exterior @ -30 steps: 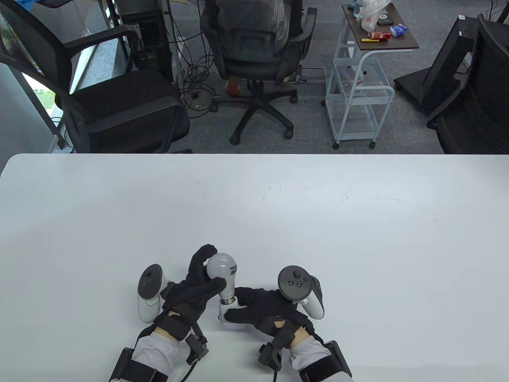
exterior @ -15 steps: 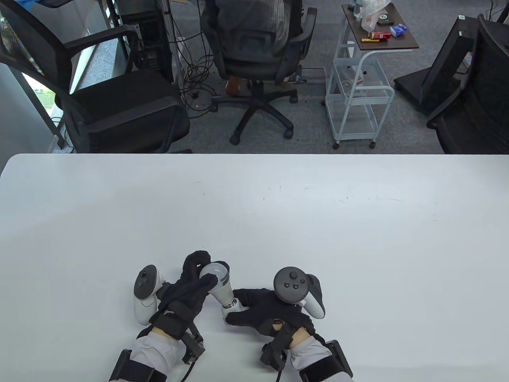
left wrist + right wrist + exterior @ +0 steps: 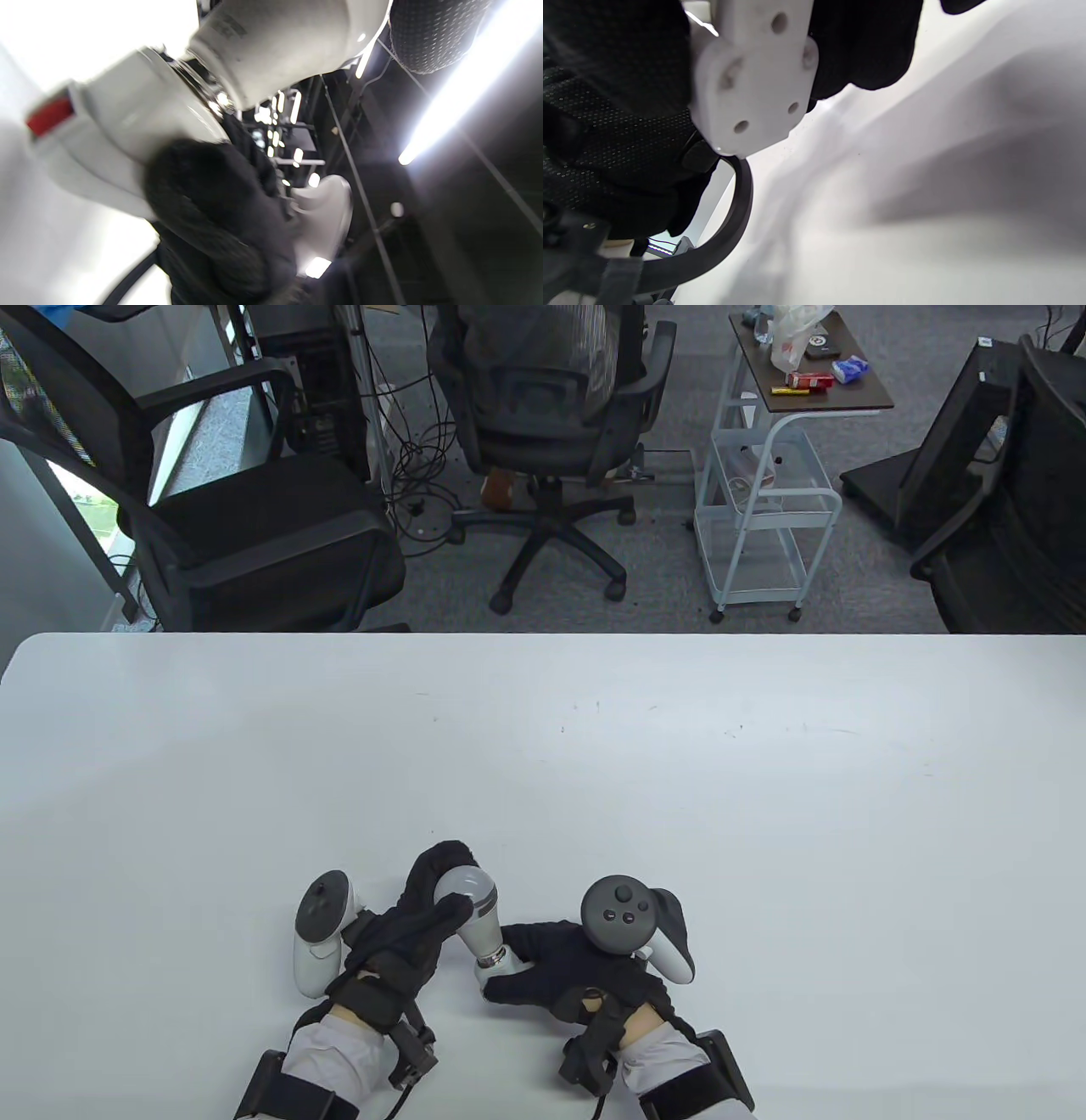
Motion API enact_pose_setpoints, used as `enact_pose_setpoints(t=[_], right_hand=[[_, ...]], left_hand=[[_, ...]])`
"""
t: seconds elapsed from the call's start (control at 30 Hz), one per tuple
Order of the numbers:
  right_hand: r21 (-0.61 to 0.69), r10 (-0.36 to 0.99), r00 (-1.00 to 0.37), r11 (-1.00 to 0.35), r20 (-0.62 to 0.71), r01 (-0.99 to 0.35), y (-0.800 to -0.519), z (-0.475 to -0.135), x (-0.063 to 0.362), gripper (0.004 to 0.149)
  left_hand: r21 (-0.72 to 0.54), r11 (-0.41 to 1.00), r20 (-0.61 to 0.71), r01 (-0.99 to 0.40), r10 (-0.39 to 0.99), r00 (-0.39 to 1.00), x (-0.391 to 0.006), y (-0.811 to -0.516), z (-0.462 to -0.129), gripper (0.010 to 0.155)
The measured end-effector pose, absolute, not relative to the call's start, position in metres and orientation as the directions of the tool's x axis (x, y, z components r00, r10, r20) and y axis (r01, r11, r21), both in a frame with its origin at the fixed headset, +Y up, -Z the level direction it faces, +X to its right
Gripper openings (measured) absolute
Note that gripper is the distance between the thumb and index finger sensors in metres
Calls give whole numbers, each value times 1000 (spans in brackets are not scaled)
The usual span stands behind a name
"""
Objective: Screw light bulb into light bulb socket (Screw with left hand)
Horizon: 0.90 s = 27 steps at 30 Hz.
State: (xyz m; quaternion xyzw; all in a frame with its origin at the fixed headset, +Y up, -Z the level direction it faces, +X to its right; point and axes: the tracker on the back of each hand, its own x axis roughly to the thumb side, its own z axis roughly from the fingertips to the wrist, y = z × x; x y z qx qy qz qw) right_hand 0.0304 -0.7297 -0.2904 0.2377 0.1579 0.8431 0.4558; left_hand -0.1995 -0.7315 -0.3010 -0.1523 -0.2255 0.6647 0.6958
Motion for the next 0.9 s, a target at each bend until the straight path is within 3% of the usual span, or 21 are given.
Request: enact_pose_setpoints(t=[0.07, 0.43, 0.67, 0.8, 0.9], right_hand=[[476, 837, -482, -545, 258, -690, -730, -290, 30, 64], [461, 833, -488, -552, 262, -695, -730, -292, 35, 63], [561, 902, -357, -430, 242, -707, -735, -298, 38, 63], [531, 896, -384, -443, 225, -722, -735, -296, 38, 63], [474, 846, -470, -532, 253, -702, -731, -292, 36, 63]], left_hand=[[-497, 100, 131, -862, 991, 39, -201, -730, -301, 86], [-533, -16, 104, -846, 991, -85, -204, -735, -304, 78], [-615, -157, 60, -773, 968, -245, -202, -738, -306, 73], [-619, -106, 64, -778, 981, -185, -202, -738, -305, 76], [-590, -40, 56, -806, 994, -91, -202, -737, -303, 82]])
